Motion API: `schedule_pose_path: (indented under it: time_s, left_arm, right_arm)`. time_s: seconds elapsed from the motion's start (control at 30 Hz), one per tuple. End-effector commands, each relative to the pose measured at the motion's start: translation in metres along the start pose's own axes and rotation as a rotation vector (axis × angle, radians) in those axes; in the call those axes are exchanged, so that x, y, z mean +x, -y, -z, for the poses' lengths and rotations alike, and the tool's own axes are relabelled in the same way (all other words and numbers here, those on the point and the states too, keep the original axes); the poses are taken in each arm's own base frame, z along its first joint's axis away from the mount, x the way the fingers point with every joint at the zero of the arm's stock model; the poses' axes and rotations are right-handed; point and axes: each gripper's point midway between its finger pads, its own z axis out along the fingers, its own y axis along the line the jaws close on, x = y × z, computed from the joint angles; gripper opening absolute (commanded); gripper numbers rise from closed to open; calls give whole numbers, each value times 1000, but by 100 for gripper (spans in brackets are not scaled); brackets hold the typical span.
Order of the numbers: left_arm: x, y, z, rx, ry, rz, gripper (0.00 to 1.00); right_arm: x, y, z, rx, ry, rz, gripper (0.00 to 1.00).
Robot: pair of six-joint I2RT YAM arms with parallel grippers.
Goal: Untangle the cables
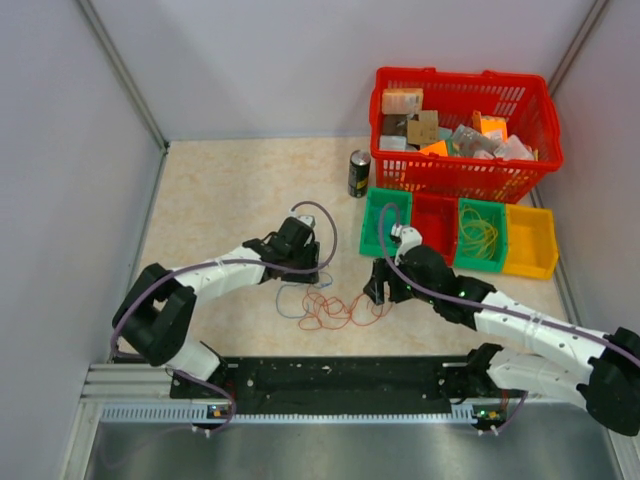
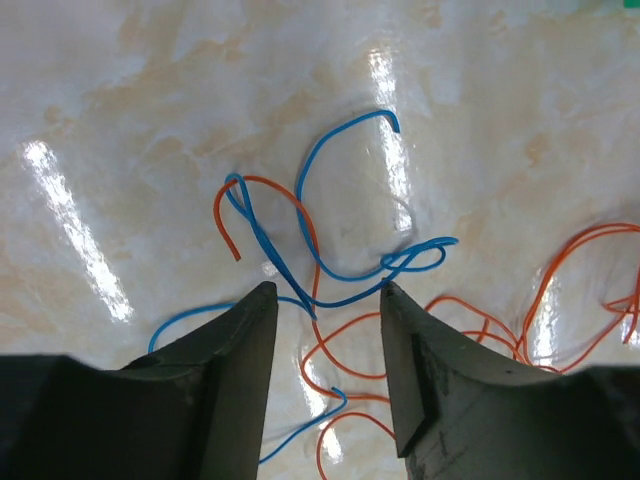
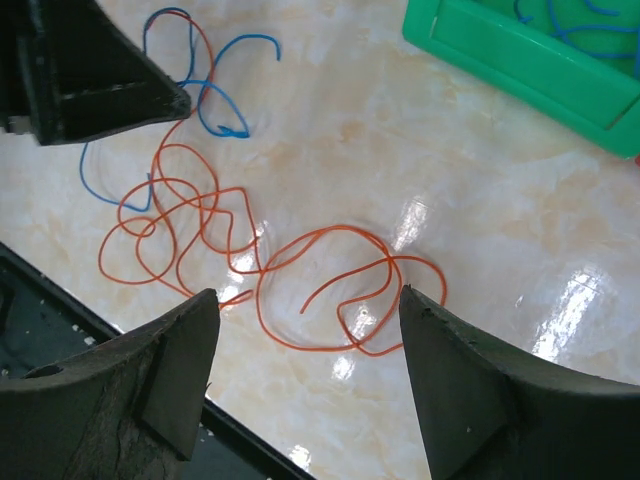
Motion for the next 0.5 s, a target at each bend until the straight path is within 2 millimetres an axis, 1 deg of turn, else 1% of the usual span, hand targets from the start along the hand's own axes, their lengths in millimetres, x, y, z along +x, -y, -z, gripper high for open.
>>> schedule_pose_path:
  time_s: [0.0, 0.03, 0.13, 0.23, 0.27, 0.33, 0.43, 0.47]
  left_arm:
    - [-23, 2, -12, -21, 50, -34, 47]
    - [-22, 1, -16, -25, 40, -33, 44]
    - [-24, 0, -18, -38, 41, -36, 29]
    - [-33, -2, -6, -58, 69, -47, 6]
    - [-35, -2, 1, -64, 79, -51, 1]
    - [-42, -4, 20, -74, 111, -64, 0]
    - [-57, -3, 69, -62, 210, -78, 0]
    - [-63, -4, 88, -62, 253, -82, 0]
  right_arm:
    - [-16, -23, 14, -96, 44, -19, 72]
    - [-16, -25, 13, -103, 42, -24, 72]
    - [-4, -44, 5, -210, -18, -53, 68]
    - [9, -61, -8, -315, -52, -123, 58]
    - [15, -62, -14, -330, -55, -151, 54]
    - [27, -59, -25, -328, -76, -198, 44]
    - [41, -54, -37, -299, -124, -215, 39]
    - [43, -51, -39, -282, -131, -211, 38]
